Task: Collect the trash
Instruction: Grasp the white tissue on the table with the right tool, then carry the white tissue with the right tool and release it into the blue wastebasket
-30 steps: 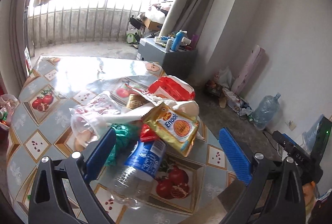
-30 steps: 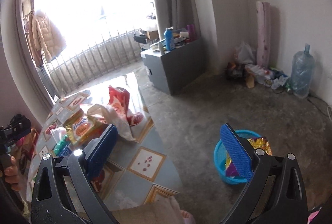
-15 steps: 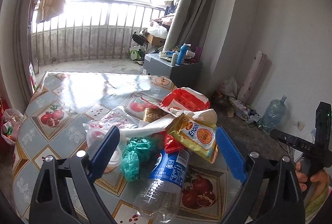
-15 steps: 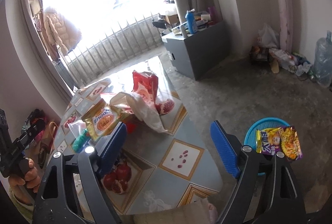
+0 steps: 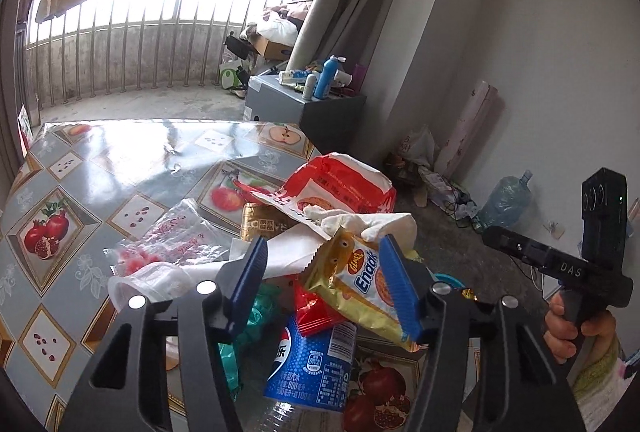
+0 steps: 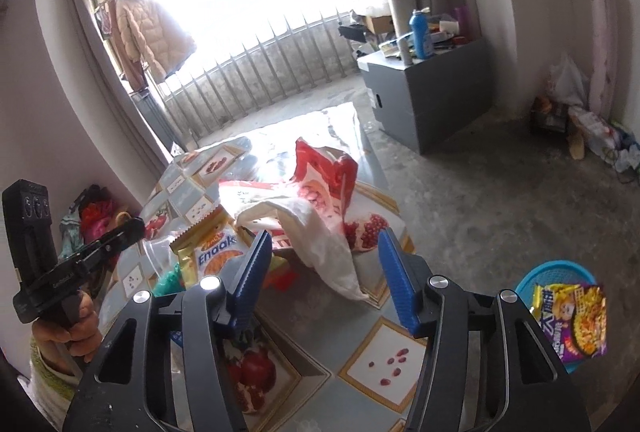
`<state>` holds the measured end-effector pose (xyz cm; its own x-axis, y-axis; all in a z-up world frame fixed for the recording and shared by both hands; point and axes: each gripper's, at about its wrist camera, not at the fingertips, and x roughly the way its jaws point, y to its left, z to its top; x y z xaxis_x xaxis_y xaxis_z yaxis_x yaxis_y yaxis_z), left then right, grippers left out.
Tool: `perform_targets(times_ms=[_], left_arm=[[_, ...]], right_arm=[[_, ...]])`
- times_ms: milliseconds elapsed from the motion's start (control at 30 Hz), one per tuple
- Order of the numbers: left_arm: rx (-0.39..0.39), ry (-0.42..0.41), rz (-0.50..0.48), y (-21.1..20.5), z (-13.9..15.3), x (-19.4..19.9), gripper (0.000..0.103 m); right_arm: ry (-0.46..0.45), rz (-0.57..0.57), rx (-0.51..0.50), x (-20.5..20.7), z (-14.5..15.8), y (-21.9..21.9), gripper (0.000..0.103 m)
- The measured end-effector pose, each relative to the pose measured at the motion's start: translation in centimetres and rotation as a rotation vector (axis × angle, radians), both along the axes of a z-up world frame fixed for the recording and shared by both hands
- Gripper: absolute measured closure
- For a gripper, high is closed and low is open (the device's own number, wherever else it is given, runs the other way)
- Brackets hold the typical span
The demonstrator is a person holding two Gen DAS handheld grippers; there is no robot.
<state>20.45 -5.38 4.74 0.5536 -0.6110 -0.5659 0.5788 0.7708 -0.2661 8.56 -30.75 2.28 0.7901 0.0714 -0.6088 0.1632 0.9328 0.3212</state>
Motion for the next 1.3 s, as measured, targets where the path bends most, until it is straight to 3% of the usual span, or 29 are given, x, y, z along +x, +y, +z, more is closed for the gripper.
perform_targets(times_ms=[167, 400, 767, 967, 1300], left_arm=[[0.057, 0.04, -0.024, -1.2, -1.5, 1.6, 0.057], [0.073, 0.097, -0.052, -1.3, -2.9, 2.9, 0.067], [0.077, 0.144, -0.052, -1.2, -4.1, 4.0, 0.09], [0.044, 0.135, -0.035, -0.5, -3.6, 3.9, 0.1], [-0.081, 0.03, -0.063, 0.8, 0.2, 1.8, 0.103]], right_arm=[[0.016, 0.089, 0.016, 2.9, -0.7, 0.3, 0.056], [0.066, 0.186, 0.067, 5.8, -2.5, 0.6, 0.063], [0.12, 0.222, 0.052, 6.9, -3.2, 1.1, 0.093], [0.096, 0.21, 0.047, 6.6, -2.6, 1.2, 0.101], [-0.022, 0.17, 0.05, 4.7, 0.7, 0.4, 0.102]])
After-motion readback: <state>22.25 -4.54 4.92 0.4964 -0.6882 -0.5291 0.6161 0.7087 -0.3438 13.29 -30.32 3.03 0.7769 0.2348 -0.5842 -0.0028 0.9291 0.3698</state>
